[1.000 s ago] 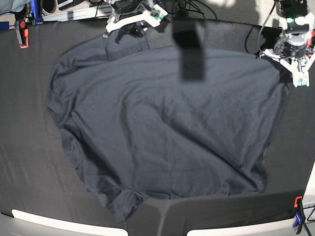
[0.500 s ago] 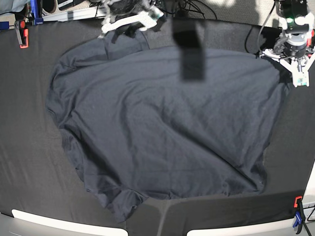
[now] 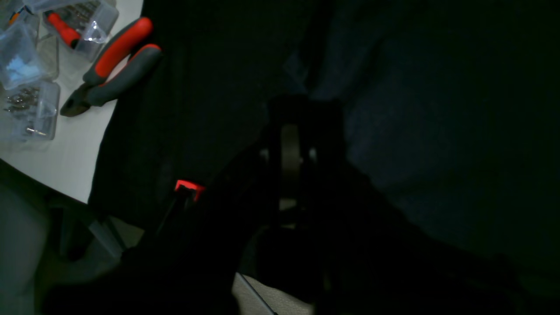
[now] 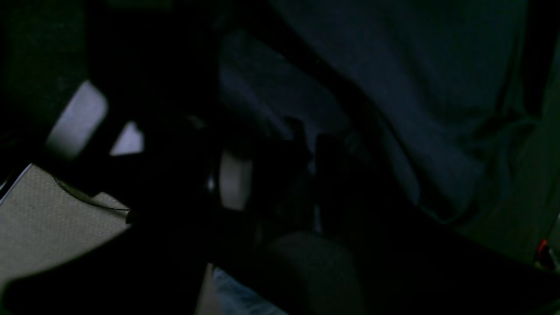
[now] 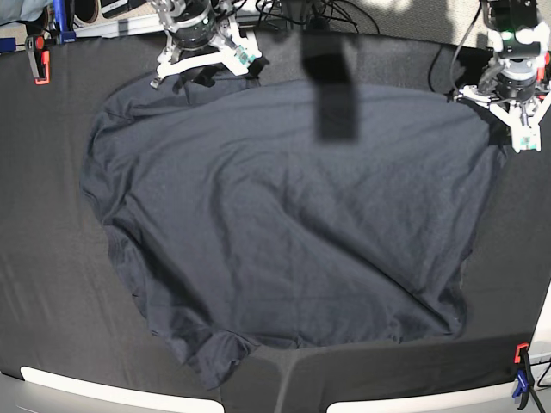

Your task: Layout the t-shirt on the table in an organized manner, then fold the t-shirt properly

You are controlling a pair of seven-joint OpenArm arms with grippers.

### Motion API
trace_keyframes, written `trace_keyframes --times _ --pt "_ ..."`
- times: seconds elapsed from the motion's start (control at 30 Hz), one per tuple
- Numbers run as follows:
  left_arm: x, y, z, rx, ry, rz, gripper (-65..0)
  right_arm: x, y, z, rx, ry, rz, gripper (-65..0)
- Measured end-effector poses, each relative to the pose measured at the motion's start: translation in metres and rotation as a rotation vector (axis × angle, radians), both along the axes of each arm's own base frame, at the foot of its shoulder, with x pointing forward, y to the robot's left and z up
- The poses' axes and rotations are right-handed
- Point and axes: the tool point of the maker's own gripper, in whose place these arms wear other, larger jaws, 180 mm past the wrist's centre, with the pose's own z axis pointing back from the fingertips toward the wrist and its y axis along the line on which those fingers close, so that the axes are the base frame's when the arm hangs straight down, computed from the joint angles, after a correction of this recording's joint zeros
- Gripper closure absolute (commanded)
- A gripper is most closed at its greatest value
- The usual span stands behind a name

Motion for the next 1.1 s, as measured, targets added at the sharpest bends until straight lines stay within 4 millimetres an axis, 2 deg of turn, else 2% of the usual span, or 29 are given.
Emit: trace_keyframes --times 0.03,0.07,0.23,0.33,0.5,0.7,0.77,0.9,1.0,1.1 --pt "0.0 0.0 0.0 0.0 0.0 0.0 0.0 -0.001 0.0 -0.001 0.0 0.008 0.003 -4.3" --pt "0.0 0.0 0.0 0.0 0.0 0.0 0.0 -0.002 0.0 -0.002 -0.006 0.008 0.011 0.0" --pt "0.0 0.0 0.0 0.0 0.0 0.0 0.0 0.009 -0.01 0.009 -0.131 -0.108 0.089 0.0" --pt "0.0 0.0 0.0 0.0 0.001 0.0 0.0 0.001 -0.011 0.017 -0.171 -0.136 0.125 0.0" --pt "0.002 0.0 0.001 0.001 -0.004 -0.001 0.0 -0.031 -0.014 0.031 -0.202 -0.127 0.216 0.0" --pt "0.002 0.0 0.001 0.0 -0.005 0.0 0.0 -0.047 -0.039 0.058 -0.277 -0.174 0.288 0.0" --pt "0.002 0.0 0.001 0.0 -0.003 0.0 0.0 -0.058 -0.04 0.065 -0.284 -0.18 0.33 0.0" --pt "0.0 0.001 -0.001 -0.003 0.013 0.006 0.0 -0.068 -0.046 0.087 -0.346 -0.25 0.406 0.0" --pt "-0.006 0.001 -0.006 -0.01 0.049 0.019 0.0 -0.075 -0.052 0.096 -0.38 -0.263 0.442 0.0" --pt "-0.009 0.002 -0.01 -0.018 0.075 0.029 0.0 -0.086 -0.045 0.101 -0.363 -0.265 0.495 0.0"
